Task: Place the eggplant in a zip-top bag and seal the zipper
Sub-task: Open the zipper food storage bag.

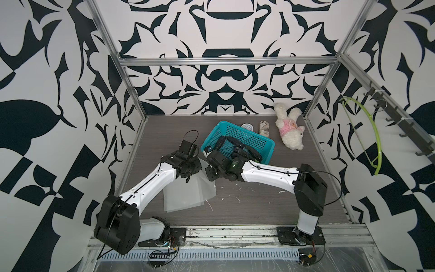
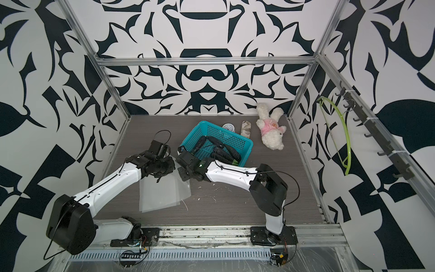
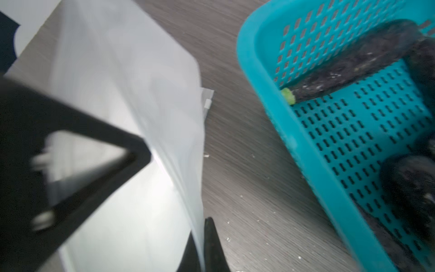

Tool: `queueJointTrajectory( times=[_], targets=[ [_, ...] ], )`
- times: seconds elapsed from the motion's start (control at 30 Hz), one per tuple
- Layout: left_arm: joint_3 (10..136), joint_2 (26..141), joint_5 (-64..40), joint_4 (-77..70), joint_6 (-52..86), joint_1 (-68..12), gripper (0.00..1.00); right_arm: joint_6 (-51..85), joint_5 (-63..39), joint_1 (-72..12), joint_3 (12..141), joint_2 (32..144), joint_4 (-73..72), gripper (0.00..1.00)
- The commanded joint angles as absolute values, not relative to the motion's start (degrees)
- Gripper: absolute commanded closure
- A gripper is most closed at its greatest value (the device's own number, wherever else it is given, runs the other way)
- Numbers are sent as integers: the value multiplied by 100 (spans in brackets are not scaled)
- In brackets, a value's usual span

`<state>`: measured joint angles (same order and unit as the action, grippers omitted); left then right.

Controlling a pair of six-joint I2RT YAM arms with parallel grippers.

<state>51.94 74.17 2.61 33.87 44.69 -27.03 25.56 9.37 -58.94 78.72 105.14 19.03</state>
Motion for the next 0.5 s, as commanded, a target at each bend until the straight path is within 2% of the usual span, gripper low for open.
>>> queueJointTrajectory(
  times=[0.0,0.07,0.27,0.47],
  targets=[
    [5259,7348,255,3700,4365,-2716,96,2672,1329,-5872,7980,10458,2070,95],
    [5292,7361,247,3837,4301,-2716,100,2721,1336,-5841,7985,10498,2122,95],
    [5309,7352,275,3981,4195,-2716,100,2886,923,-5654,7831,10453,2039,94],
    [5583,7480,200,4149,3914,-2753,100,2676,136,-5608,7945,10449,1924,87]
  ],
)
